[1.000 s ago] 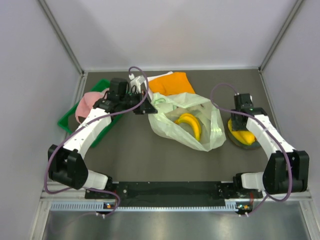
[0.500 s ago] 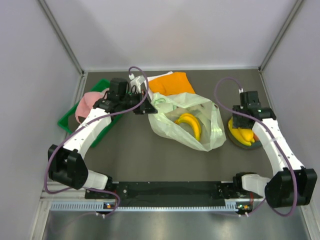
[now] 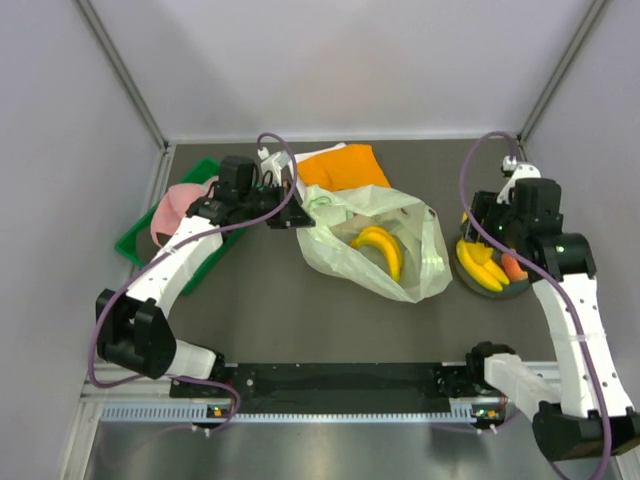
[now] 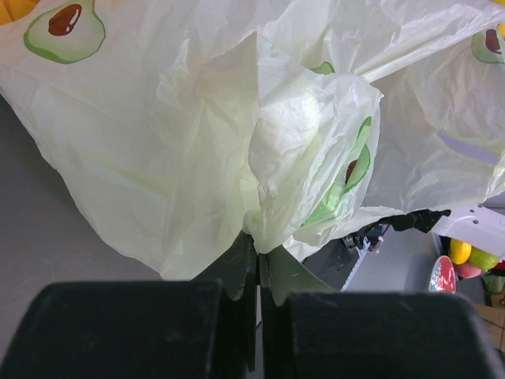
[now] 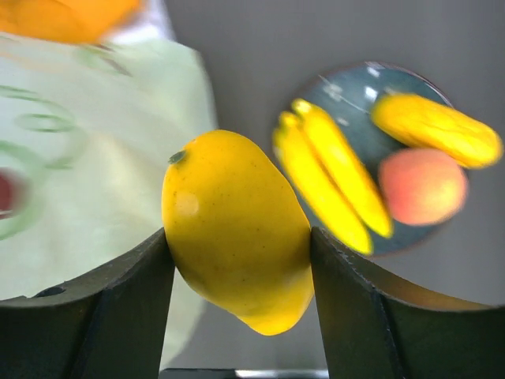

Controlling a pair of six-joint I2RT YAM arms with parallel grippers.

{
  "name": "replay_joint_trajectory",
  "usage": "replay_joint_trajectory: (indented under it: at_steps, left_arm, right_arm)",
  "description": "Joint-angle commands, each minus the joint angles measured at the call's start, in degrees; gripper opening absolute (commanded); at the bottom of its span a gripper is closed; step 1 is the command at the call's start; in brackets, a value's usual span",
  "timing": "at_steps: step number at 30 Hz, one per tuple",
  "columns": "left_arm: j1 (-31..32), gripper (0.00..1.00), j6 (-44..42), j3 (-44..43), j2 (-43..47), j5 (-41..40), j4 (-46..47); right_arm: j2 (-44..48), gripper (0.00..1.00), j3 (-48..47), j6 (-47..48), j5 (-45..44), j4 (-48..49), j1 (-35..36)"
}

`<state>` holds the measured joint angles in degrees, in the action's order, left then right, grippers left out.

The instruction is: Place the fruits into the plastic bag

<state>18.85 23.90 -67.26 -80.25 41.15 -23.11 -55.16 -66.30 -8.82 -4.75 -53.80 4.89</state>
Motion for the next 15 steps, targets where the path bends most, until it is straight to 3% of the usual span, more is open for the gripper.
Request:
replay_joint_trajectory:
  at_steps: [1, 9, 15]
  left_arm:
    - [-0.2, 0.0, -0.7, -0.1, 0.7, 0.9, 1.8]
    - [-0.3, 0.0, -0.6, -0.1, 0.8, 1.0, 1.9]
    - [-0.2, 0.0, -0.5, -0.1, 0.6, 1.0, 1.9]
  right_arm:
    - [6.5, 0.33, -6.2, -6.8, 18.2, 5.5, 0.7]
    - [8.8, 0.29, -8.7, -14.3, 26.8, 14.1, 3.3]
    - [5.6, 0.29, -9.9, -15.1, 18.1, 18.3, 17.1]
